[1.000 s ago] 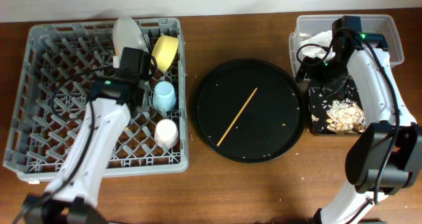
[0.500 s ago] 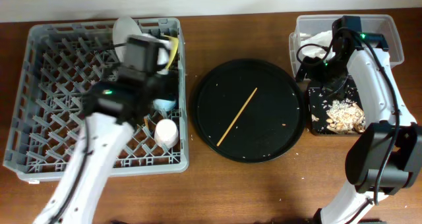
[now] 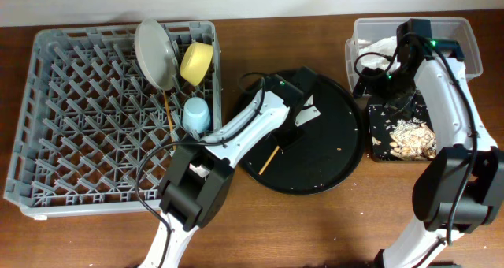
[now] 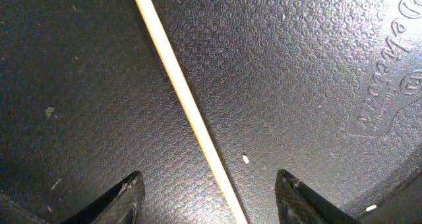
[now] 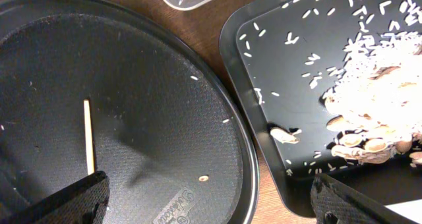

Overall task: Sort waste into correct bins and load items into the dishwasher rack
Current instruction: 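Pick second wooden chopstick with left gripper, drop into rack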

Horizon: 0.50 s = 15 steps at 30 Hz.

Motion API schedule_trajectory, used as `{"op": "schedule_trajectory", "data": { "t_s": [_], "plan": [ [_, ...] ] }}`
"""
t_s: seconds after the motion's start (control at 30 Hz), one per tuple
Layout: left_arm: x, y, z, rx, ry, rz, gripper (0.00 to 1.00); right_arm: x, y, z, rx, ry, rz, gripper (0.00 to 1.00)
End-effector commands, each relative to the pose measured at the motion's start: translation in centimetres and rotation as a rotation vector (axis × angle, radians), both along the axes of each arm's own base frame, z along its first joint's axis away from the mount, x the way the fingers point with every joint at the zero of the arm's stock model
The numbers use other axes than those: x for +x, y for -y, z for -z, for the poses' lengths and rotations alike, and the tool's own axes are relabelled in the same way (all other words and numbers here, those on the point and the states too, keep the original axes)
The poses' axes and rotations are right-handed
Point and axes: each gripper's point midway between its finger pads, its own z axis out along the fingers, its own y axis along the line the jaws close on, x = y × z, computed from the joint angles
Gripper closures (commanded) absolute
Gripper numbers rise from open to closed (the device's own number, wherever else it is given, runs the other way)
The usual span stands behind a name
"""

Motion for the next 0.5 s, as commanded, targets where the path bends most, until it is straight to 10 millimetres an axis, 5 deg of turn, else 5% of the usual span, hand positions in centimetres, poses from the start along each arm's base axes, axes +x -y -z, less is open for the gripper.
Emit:
{"op": "schedule_trajectory", "data": {
  "t_s": [0.0, 0.07, 0.2, 0.3, 0.47],
  "plan": [
    [0.2, 1.6, 0.6, -0.028, 0.016, 0.038, 0.37, 0.3, 0.1, -1.3, -0.003, 0.038, -0.001, 0.02],
    [0.1, 1.5, 2.4, -0.008, -0.005, 0.039, 0.39, 0.3, 0.1, -1.3, -0.003, 0.038, -0.001, 0.02],
    [0.9, 0.1, 2.6, 0.076, 0.041, 0.168, 0.41, 0.3, 0.1, -1.3, -0.003, 0.038, -0.001, 0.02],
    [0.0, 0.9, 3.2, 0.031, -0.003, 0.279, 0.43, 0.3, 0.1, -1.3, -0.003, 0.038, -0.001, 0.02],
    [-0.1, 0.9, 3.9, 0.036, -0.01, 0.278, 0.65, 0.3, 0.1, -1.3, -0.003, 0.038, -0.001, 0.02]
  ]
}}
